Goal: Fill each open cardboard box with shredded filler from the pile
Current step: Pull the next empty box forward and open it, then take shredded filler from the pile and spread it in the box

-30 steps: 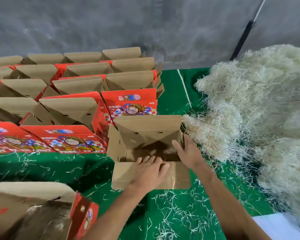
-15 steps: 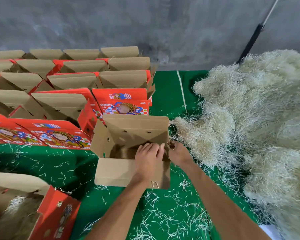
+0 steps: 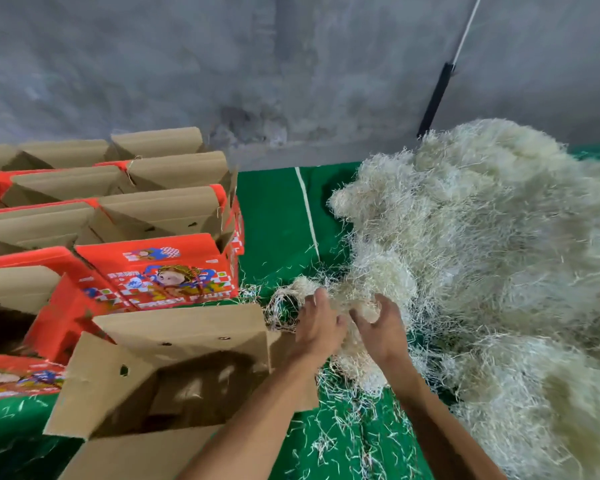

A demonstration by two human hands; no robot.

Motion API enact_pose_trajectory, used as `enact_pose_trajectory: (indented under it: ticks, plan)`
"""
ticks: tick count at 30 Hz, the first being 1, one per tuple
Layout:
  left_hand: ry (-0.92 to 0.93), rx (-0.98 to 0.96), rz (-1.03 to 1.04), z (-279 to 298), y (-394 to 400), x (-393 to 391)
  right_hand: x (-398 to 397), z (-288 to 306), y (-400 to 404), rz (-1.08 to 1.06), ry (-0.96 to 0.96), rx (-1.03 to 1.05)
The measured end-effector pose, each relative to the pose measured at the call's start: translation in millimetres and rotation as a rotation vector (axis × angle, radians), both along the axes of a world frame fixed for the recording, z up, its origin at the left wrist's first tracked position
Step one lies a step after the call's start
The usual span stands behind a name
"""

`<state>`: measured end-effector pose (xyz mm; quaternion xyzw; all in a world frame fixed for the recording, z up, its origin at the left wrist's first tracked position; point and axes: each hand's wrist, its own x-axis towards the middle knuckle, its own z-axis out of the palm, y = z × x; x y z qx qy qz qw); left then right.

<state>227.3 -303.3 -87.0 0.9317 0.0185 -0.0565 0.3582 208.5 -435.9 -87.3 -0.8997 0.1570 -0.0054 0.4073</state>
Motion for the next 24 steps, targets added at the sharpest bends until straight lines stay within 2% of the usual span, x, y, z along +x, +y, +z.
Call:
enact_pose_trajectory:
  ticks: [4,8,10,12,15,17,20,24]
  plan:
    - [0.217,-0.029,-0.032,-26,-22,50,52,-13,-31,-0.056,0.002,-0.171]
    - [0.222,-0.034,-0.084,-60,-41,80,104,-33,-57,-0.072,0.033,-0.402]
    - [0.259,-0.017,-0.106,-76,-52,84,119,-49,-67,-0.036,0.04,-0.429]
    - [0.279,0.011,-0.128,-86,-62,79,126,-66,-73,0.065,0.097,-0.334]
    - [0.181,0.157,-0.133,-96,-70,71,118,-78,-74,0.201,0.2,-0.222]
    - [0.165,0.174,-0.136,-105,-69,67,115,-71,-73,0.175,0.102,-0.204]
    - [0.211,0.101,-0.088,-96,-60,66,125,-27,-67,0.138,-0.089,-0.174]
    - [0.275,0.183,-0.102,-50,-61,61,136,63,-53,0.144,-0.229,0.072]
